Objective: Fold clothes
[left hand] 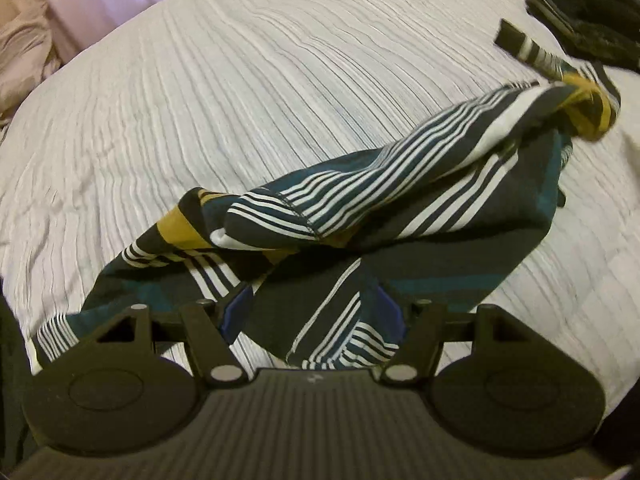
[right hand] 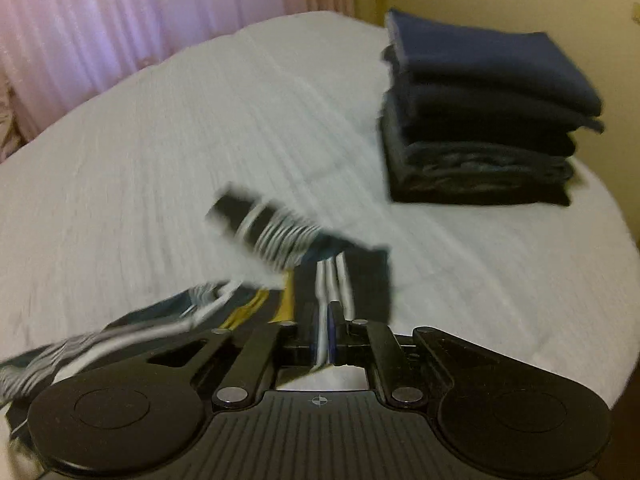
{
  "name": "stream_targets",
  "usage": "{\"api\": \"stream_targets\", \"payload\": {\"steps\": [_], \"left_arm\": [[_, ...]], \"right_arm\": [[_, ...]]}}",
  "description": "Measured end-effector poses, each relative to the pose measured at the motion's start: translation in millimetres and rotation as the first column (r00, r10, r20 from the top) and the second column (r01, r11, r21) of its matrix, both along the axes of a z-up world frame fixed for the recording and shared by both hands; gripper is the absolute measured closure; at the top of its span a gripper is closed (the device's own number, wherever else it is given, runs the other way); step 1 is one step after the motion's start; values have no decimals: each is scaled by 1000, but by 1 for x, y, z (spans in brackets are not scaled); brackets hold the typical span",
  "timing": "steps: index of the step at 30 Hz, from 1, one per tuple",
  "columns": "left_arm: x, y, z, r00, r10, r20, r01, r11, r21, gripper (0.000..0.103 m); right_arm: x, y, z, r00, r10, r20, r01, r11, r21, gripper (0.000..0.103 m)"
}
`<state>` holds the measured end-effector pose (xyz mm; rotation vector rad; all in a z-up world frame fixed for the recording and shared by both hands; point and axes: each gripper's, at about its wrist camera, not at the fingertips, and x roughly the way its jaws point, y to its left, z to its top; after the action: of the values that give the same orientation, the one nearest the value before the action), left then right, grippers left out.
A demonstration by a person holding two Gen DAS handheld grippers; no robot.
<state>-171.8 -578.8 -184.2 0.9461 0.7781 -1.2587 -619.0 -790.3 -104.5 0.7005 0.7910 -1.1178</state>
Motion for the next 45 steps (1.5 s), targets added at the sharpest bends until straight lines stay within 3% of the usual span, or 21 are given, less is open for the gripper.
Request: {"api": "stream_targets", "payload": {"steps": [1, 3, 4, 5, 9, 11, 15, 16, 18, 19, 21, 24, 27, 32, 36, 37, 38, 41, 45], "left_arm": [[1, -4, -2, 1000, -11, 3, 11, 1000, 0, 40], [2, -15, -3, 999, -37, 13, 37, 999, -8, 40], [2, -21, -3, 998, -54, 21, 54, 998, -15, 40], [2, -26, -5, 997, -75, 36, 76, 997, -18, 40], [0, -45, -14, 975, -184, 128, 185, 983, 2, 38], [-1, -53, -19, 954, -242, 178, 242, 970, 21, 38], [2, -53, -34, 877, -393, 275, 384, 919, 89, 37], [5, -50, -35, 864, -415, 285, 404, 909, 96, 37], [14, -43, -33, 857, -425, 292, 416, 904, 96, 38], [20, -38, -31, 860, -420, 291, 412, 907, 91, 38], [36, -25, -23, 891, -361, 274, 356, 932, 69, 38], [63, 2, -10, 943, -221, 250, 218, 975, 38, 38], [85, 38, 3, 973, -74, 220, 75, 997, 4, 38], [94, 101, 17, 978, 54, 202, -50, 998, -23, 38], [94, 148, 27, 974, 105, 201, -101, 994, -29, 37], [95, 159, 30, 973, 114, 202, -110, 993, -31, 37], [97, 169, 33, 971, 124, 203, -119, 992, -35, 37], [108, 192, 46, 967, 158, 201, -147, 987, -67, 37], [128, 202, 72, 967, 169, 193, -144, 980, -137, 37]], "right_arm": [[11, 7, -2, 999, 34, 0, -34, 999, 8, 94], [38, 21, -7, 993, 115, 8, -115, 993, 23, 56], [53, 27, -11, 986, 168, 16, -168, 985, 31, 15], [66, 30, -11, 974, 224, 29, -225, 974, 37, 10], [118, 40, -21, 874, 485, -11, -484, 873, 65, 10], [142, 49, -30, 795, 602, -80, -598, 799, 70, 10], [176, 71, -44, 629, 751, -199, -748, 655, 106, 10], [181, 78, -44, 600, 772, -208, -770, 628, 110, 10], [186, 89, -37, 581, 791, -192, -791, 604, 99, 10], [191, 95, -33, 574, 799, -179, -799, 595, 91, 10], [206, 115, -25, 549, 825, -137, -824, 561, 75, 10], [247, 153, -25, 448, 890, -83, -890, 452, 49, 10], [304, 188, -29, 346, 936, -57, -938, 347, 4, 10], [412, 237, -50, 187, 976, -112, -982, 187, -9, 10], [485, 246, -95, 116, 983, -141, -984, 133, 116, 11], [499, 246, -105, 107, 983, -147, -979, 130, 157, 35], [508, 246, -111, 103, 982, -157, -971, 133, 196, 91], [495, 251, -89, 90, 982, -164, -977, 119, 177, 90], [431, 270, -33, 71, 988, -135, -989, 87, 116, 91]]}}
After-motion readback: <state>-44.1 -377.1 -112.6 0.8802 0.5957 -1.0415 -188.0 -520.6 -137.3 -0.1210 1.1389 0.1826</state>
